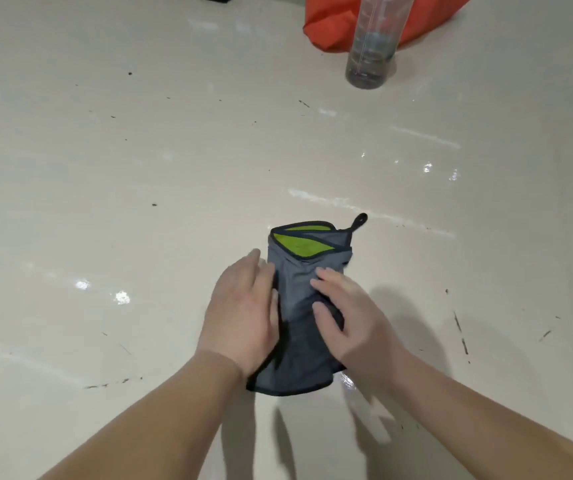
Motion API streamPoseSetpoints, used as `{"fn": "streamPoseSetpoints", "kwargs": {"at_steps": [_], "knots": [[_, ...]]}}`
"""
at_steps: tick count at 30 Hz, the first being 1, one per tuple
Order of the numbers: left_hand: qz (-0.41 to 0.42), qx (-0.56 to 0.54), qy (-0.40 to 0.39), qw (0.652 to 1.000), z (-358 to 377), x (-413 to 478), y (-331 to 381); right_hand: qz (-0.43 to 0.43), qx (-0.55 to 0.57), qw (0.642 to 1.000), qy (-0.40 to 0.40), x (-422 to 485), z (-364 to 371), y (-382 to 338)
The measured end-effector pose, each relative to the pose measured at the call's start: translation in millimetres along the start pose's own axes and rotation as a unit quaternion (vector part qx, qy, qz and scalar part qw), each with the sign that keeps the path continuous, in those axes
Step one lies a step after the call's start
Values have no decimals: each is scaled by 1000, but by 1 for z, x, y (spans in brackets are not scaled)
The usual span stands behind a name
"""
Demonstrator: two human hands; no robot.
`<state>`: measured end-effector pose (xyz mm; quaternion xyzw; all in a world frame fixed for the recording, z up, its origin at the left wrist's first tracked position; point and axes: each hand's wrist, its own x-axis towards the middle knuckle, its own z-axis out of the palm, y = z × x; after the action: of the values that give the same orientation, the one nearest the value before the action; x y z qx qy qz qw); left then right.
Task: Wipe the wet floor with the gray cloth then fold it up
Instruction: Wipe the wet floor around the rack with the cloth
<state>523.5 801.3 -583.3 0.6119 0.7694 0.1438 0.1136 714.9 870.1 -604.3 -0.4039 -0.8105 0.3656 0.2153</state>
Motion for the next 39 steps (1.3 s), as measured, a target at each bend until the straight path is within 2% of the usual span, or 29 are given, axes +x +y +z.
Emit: {"fn": "streamPoseSetpoints", "kwargs": {"at_steps": [1,3,7,10,13,16,18,22,25,28,30,34,39], "knots": [[42,11,-29,999,10,-4,11,11,-19,997,69,2,-7,4],[90,57,-98,989,33,-11,36,33,-78,991,107,10,-18,10],[25,20,-155,987,61,-17,57,105,-125,985,49,21,-22,15],[57,8,-167,984,61,-14,37,85,-135,987,35,31,-16,5],[65,57,-167,982,48,-1,-4,78,-126,989,26,47,-2,-11],[-19,89,-151,984,25,17,-62,44,-119,992,13,59,14,-27],[-97,85,-134,983,8,16,-105,35,-110,993,-22,69,24,-36],[-287,87,-79,951,-17,-40,-182,29,-102,989,-105,86,56,-61],[-414,60,-26,908,-22,-96,-195,-9,-102,983,-153,88,79,-77],[-470,51,-3,881,-5,-135,-157,-57,-132,975,-169,86,91,-83],[-472,39,-18,881,7,-144,-118,-80,-154,971,-165,84,94,-83],[-388,55,-49,919,24,-135,-81,-91,-179,967,-155,74,85,-79],[-291,95,-86,948,13,-68,-105,11,-154,981,-118,48,52,-60]]}}
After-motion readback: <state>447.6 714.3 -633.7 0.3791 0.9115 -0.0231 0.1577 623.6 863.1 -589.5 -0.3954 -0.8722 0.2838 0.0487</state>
